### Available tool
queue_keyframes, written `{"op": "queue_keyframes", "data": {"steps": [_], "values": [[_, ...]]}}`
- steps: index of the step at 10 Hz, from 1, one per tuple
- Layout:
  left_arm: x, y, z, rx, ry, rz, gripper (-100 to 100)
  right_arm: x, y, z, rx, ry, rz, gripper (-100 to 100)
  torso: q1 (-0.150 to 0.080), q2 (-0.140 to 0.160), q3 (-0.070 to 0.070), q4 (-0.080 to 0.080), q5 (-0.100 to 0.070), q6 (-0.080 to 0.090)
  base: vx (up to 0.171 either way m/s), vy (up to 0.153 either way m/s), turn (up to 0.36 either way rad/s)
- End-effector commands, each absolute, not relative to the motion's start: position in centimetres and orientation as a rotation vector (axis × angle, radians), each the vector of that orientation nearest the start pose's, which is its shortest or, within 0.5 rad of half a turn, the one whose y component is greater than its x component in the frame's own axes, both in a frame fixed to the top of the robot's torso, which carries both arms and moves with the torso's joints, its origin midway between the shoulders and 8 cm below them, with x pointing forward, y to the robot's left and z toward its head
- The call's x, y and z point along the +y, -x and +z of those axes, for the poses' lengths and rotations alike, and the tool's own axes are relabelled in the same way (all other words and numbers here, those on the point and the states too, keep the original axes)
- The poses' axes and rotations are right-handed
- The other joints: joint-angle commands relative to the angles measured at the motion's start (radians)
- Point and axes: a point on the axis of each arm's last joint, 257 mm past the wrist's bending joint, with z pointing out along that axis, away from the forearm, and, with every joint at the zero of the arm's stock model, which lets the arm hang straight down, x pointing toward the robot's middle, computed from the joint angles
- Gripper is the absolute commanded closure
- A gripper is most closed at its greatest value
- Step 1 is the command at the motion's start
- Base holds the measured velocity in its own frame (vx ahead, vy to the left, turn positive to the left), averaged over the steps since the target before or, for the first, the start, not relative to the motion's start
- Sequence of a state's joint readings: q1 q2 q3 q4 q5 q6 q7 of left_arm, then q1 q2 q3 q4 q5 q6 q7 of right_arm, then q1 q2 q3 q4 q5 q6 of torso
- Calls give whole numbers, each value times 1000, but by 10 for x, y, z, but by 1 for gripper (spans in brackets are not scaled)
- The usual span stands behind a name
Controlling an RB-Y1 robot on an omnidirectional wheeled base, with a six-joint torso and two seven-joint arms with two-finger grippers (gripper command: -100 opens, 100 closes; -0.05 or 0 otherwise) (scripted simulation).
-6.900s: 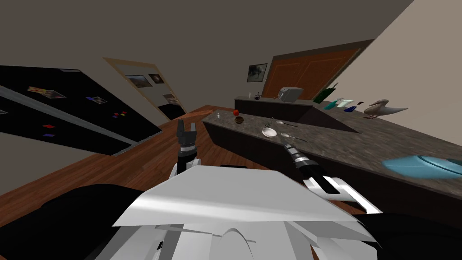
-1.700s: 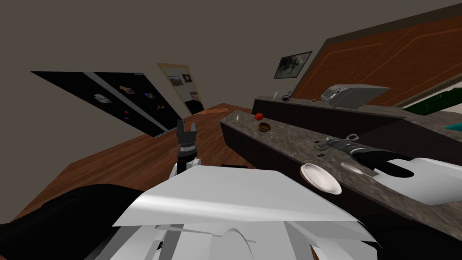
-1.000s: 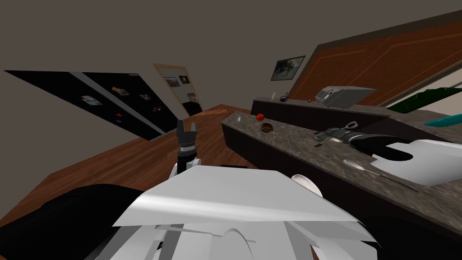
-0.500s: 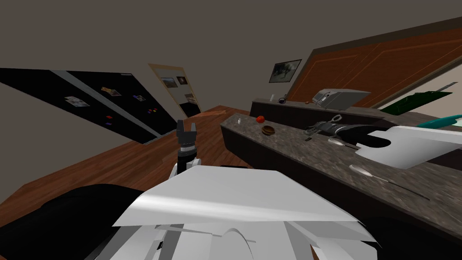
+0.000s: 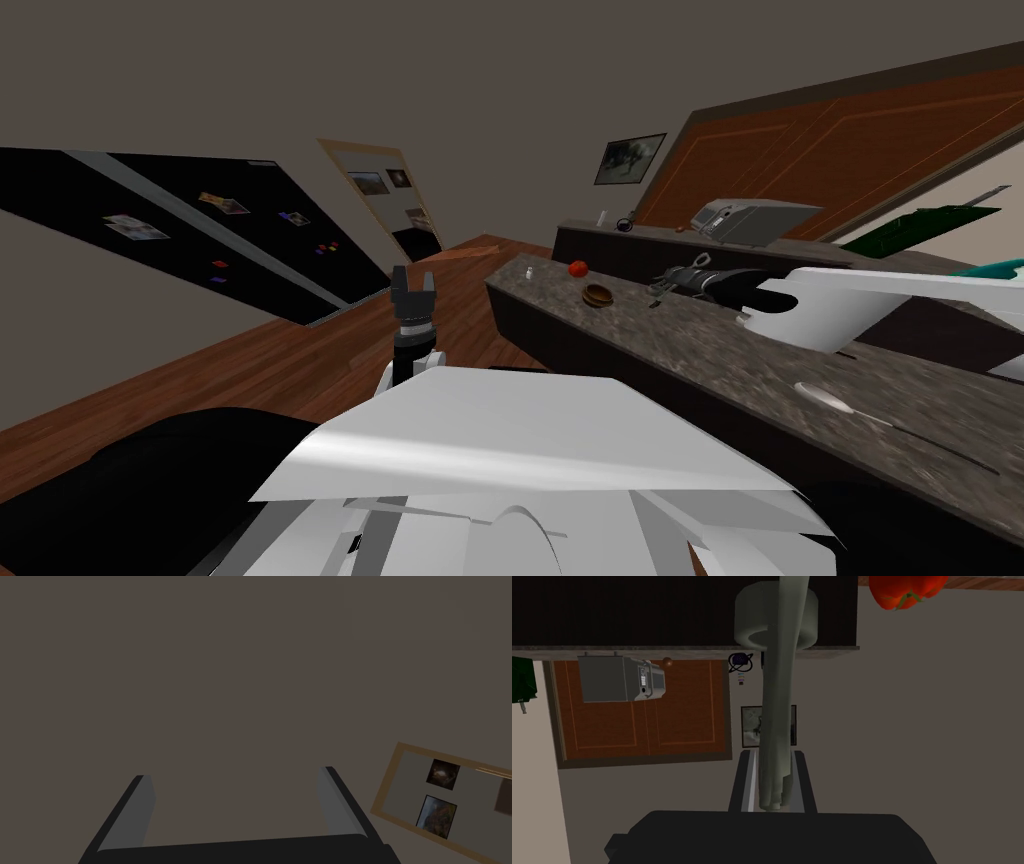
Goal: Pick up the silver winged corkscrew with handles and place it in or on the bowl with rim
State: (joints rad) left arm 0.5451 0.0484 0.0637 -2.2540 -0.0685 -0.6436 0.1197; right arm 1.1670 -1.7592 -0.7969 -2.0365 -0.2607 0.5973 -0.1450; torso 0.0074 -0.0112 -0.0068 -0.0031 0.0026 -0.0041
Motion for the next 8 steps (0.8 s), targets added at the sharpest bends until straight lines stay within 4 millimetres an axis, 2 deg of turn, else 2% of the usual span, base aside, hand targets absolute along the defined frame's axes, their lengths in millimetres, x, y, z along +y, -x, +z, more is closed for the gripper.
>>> {"op": "queue_keyframes", "data": {"steps": [1, 2, 3, 4, 8], "values": [[284, -320, 25, 622, 548, -1320, 0, -534, -449, -60, 1978, -399, -237, 100, 0, 0, 0, 0, 0, 0, 149, 5, -29], [284, -320, 25, 622, 548, -1320, 0, -520, -451, -65, 1998, -386, -224, 100, 0, -1, 0, 0, 0, -1, 140, 11, -11], [284, -320, 25, 622, 548, -1320, 0, -520, -451, -65, 1998, -386, -224, 100, 0, 0, 0, 0, 0, -1, 78, 7, 1], [284, -320, 25, 622, 548, -1321, 0, -496, -454, -74, 2034, -365, -203, 100, -1, 3, 1, 0, 0, 0, 96, -3, -19], [284, -320, 25, 622, 548, -1320, 0, -460, -453, -90, 2094, -330, -178, 100, -1, 2, 1, 0, 0, 0, 103, -2, -10]]}}
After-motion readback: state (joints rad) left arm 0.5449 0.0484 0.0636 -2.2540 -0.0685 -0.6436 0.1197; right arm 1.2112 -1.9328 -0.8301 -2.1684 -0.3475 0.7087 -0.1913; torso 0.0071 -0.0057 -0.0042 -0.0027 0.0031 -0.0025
